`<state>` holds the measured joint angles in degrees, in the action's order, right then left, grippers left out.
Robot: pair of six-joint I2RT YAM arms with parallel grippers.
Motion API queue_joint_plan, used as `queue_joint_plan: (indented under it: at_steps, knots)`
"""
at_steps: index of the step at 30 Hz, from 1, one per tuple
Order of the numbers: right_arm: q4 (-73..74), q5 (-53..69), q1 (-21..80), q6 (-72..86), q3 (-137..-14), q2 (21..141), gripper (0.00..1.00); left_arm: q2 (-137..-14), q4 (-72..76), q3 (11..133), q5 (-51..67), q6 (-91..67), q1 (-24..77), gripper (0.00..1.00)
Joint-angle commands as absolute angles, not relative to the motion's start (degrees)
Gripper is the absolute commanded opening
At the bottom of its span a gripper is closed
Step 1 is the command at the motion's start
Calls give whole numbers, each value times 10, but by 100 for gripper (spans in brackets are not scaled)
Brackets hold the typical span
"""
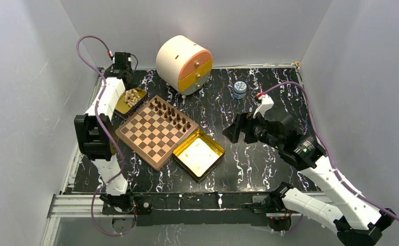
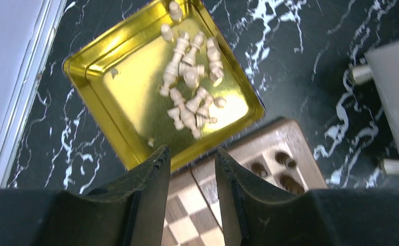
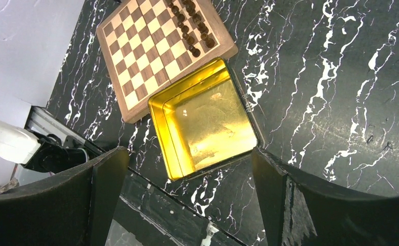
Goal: Set up the chess pieces on the board
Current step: Pick up the chess piece from the storage box.
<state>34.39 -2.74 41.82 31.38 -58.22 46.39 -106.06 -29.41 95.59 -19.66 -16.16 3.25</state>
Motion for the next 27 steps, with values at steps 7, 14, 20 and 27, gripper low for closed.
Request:
queue_joint_plan:
  at_steps: [7, 14, 20, 27]
  knots:
    - [288, -17, 422, 305, -581, 488, 99, -1161, -287, 1046, -153, -167, -20, 34]
    - [275, -16, 422, 303, -590, 509, 99, -1188, -276, 1049, -111, -171, -38, 32]
    - [273, -11, 422, 301, -600, 520, 99, -1216, -275, 1069, -126, -165, -41, 33]
    - [273, -11, 421, 297, -594, 516, 99, -1246, -265, 1094, -91, -167, -43, 35]
